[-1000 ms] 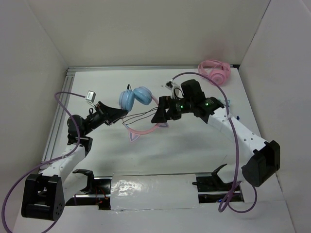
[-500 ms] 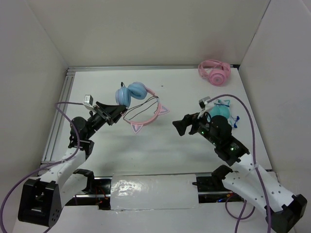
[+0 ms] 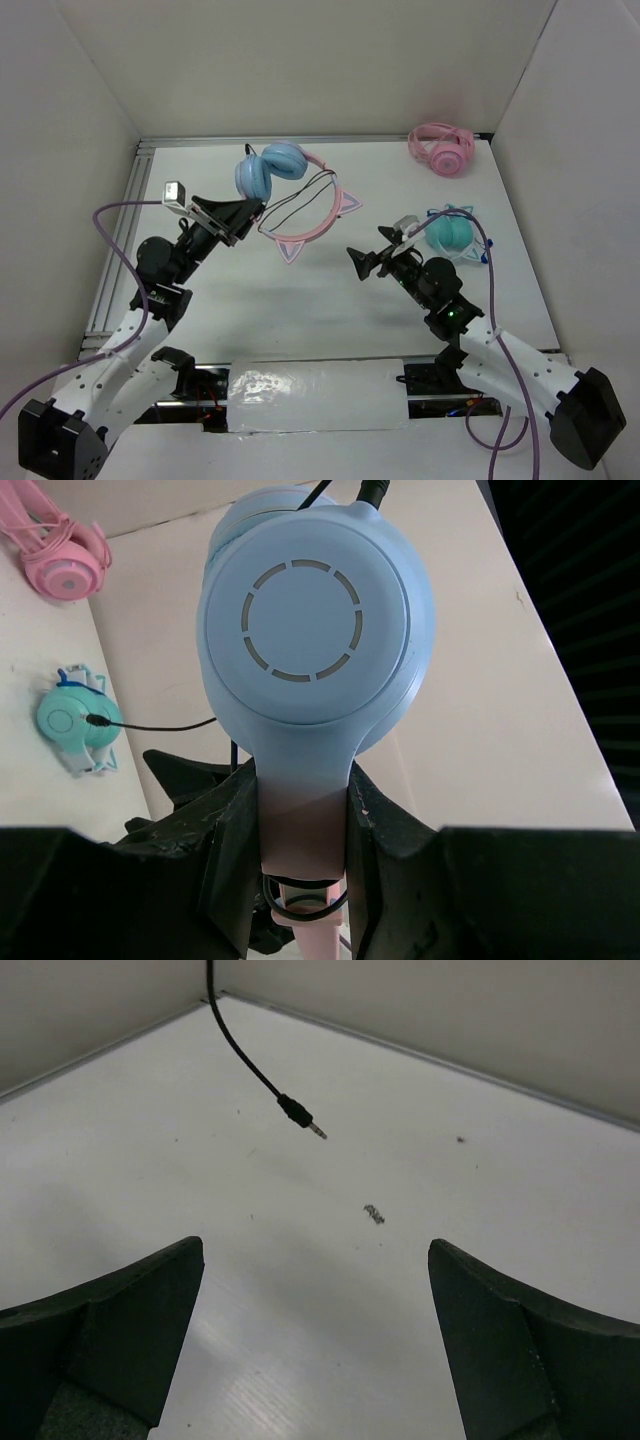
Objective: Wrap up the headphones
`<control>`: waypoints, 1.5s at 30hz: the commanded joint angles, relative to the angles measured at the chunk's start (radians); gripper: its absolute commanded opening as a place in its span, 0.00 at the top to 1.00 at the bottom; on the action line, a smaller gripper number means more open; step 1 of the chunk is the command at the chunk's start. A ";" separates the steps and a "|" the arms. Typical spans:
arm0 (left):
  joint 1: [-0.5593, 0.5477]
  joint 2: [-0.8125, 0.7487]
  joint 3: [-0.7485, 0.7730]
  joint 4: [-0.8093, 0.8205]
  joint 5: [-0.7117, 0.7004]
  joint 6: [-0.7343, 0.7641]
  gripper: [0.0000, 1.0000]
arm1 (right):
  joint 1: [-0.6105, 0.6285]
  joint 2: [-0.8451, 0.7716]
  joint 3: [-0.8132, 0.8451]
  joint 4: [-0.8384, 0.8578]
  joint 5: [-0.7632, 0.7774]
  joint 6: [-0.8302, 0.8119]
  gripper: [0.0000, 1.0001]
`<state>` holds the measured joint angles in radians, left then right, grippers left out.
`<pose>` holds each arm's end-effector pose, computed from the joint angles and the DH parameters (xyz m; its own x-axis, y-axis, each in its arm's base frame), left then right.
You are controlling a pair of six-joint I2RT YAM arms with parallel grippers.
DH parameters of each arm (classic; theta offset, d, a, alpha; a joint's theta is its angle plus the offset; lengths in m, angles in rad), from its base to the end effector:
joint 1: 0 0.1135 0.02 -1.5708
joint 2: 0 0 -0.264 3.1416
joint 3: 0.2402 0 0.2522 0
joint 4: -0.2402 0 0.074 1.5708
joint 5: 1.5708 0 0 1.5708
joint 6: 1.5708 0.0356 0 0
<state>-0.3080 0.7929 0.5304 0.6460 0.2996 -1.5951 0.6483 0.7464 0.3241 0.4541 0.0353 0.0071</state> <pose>0.1750 -0.0667 0.3364 -0.5590 -0.8245 -0.0879 0.3431 -0.1335 -0.9298 0.1472 0.1099 0.2506 0.0213 0.0250 -0.9995 -0.5755 0.8178 0.0082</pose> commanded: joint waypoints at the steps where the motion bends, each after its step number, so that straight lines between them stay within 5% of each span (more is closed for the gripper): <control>1: -0.032 -0.029 0.072 0.046 -0.074 0.009 1.00 | 0.023 0.014 -0.002 0.207 -0.031 -0.114 0.00; 18: -0.065 -0.070 0.062 0.056 -0.100 -0.003 1.00 | 0.062 0.349 0.176 0.373 -0.038 -0.272 0.01; 27: -0.066 -0.095 0.075 0.014 -0.105 -0.013 1.00 | 0.088 0.671 0.268 0.653 0.020 -0.312 0.22; 34: -0.065 -0.135 0.054 0.000 -0.119 0.014 1.00 | 0.109 0.685 0.270 0.710 0.014 -0.311 0.25; 37: -0.066 -0.141 0.048 -0.008 -0.137 0.015 1.00 | 0.116 0.667 0.273 0.678 0.000 -0.303 0.47; 38: -0.066 -0.139 0.040 0.015 -0.145 0.020 1.00 | 0.117 0.657 0.276 0.649 -0.014 -0.299 0.71; 41: -0.066 -0.110 0.042 0.047 -0.169 0.035 1.00 | 0.149 0.627 0.263 0.574 -0.031 -0.298 0.93; 45: -0.066 0.007 0.100 -0.003 -0.191 0.040 1.00 | 0.192 0.568 0.195 0.498 -0.008 -0.237 1.00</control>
<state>-0.3702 0.7406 0.5591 0.5453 0.1505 -1.5700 0.8120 1.3754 0.5491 0.9806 0.0196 -0.2718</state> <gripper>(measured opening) 0.444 0.152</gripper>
